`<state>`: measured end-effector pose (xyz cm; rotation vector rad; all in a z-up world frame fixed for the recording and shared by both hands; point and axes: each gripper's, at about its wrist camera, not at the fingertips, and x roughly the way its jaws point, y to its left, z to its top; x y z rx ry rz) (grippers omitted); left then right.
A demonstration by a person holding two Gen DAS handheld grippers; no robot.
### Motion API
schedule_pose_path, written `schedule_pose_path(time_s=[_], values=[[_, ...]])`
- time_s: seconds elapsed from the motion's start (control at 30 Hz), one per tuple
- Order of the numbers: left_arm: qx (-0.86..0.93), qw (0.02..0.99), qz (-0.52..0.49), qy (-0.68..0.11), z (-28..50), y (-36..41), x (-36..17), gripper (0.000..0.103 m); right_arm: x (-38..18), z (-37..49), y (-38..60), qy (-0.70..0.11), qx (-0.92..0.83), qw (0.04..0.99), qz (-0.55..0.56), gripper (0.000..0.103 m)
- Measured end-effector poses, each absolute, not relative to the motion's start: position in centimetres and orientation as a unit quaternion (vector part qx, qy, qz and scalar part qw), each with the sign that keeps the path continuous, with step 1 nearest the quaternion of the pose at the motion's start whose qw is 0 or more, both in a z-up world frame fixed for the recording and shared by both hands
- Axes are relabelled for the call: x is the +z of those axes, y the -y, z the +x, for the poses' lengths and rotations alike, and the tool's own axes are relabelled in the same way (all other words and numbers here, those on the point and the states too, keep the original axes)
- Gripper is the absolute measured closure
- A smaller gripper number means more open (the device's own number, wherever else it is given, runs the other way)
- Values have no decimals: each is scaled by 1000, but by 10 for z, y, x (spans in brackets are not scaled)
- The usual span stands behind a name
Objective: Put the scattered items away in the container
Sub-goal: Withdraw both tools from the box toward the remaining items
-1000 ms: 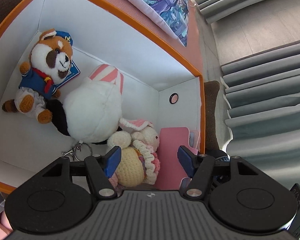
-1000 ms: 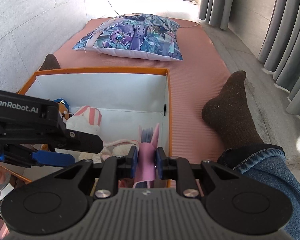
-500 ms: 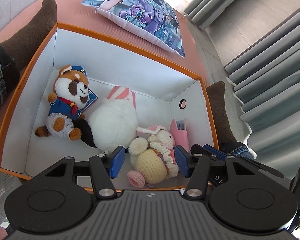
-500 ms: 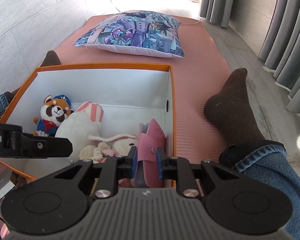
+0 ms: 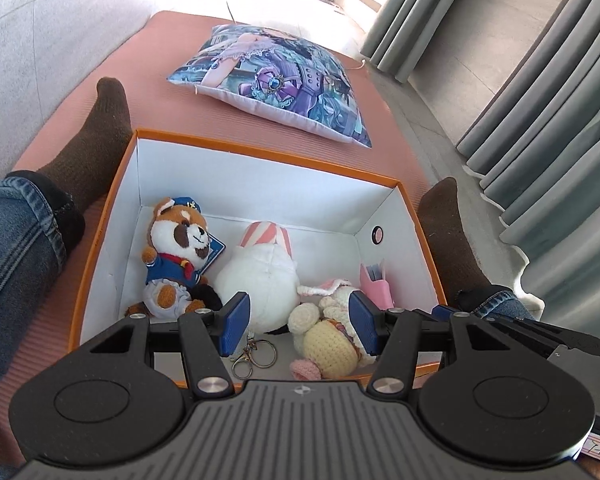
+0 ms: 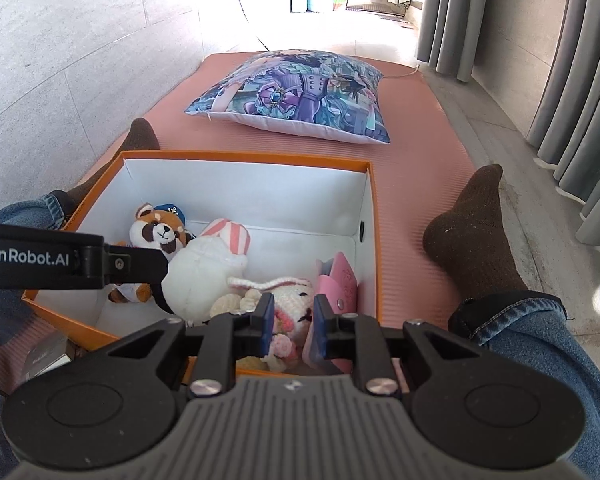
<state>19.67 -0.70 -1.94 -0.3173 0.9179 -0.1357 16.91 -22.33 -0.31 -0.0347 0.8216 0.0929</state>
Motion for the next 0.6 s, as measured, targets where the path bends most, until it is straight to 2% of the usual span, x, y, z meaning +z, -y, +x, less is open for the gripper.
schedule_pose_path(time_s=[0.13, 0.6], values=[[-77, 894, -117, -425, 183, 9, -5, 39, 12, 154, 219, -374, 55, 926, -7, 72], [-94, 915, -45, -391, 122, 11, 17, 40, 44, 92, 207, -313, 61, 948, 20, 59]])
